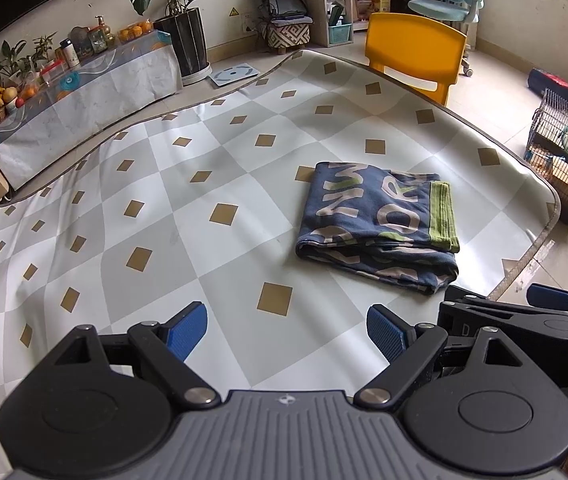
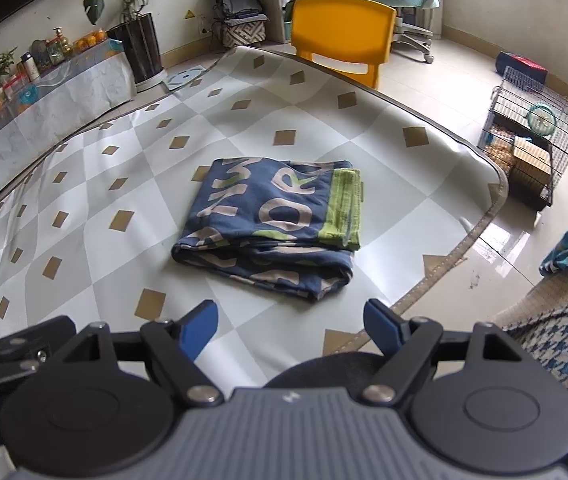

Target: Fold clothes

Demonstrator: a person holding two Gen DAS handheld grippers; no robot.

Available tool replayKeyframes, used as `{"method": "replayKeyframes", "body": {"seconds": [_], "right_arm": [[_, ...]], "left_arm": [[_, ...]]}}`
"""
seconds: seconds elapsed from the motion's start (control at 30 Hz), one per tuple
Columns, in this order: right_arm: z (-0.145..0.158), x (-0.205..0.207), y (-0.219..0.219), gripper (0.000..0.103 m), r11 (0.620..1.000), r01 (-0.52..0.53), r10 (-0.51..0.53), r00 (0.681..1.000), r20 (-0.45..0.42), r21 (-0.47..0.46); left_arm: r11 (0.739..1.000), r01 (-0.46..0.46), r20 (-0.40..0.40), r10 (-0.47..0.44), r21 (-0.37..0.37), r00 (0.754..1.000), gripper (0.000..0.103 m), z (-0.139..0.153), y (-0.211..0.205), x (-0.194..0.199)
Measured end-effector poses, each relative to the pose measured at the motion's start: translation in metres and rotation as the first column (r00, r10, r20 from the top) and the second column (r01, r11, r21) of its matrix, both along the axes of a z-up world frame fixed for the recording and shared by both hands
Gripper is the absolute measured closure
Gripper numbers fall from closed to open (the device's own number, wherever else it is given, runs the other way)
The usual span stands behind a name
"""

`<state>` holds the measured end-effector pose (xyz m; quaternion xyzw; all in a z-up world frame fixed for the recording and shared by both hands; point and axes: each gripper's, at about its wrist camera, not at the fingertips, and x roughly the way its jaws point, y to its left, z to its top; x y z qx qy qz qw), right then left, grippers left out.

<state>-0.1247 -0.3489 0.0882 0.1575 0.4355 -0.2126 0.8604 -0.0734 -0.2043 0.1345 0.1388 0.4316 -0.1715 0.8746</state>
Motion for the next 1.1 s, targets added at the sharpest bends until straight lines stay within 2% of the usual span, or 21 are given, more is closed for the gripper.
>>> {"method": "replayKeyframes", "body": {"seconds": [0.4, 1.1], "right_arm": [[-0.0005, 0.0016, 0.0016, 0.022, 1.000, -0.004, 0.004, 1.000, -0.006, -0.003], [-0.0003, 0.0049, 0.0050, 0.020, 1.000, -0.017, 0.017, 1.000, -0.008, 0.000]], "left_arm": [[1.000, -0.016, -0.028, 0.015, -0.017, 0.999, 0.016, -0.0066, 0.0028, 0.0058], [0.999, -0.042, -0.023, 0.042, -0.029, 0.999, 0.016, -0.0066, 0.0086, 0.0093]]}}
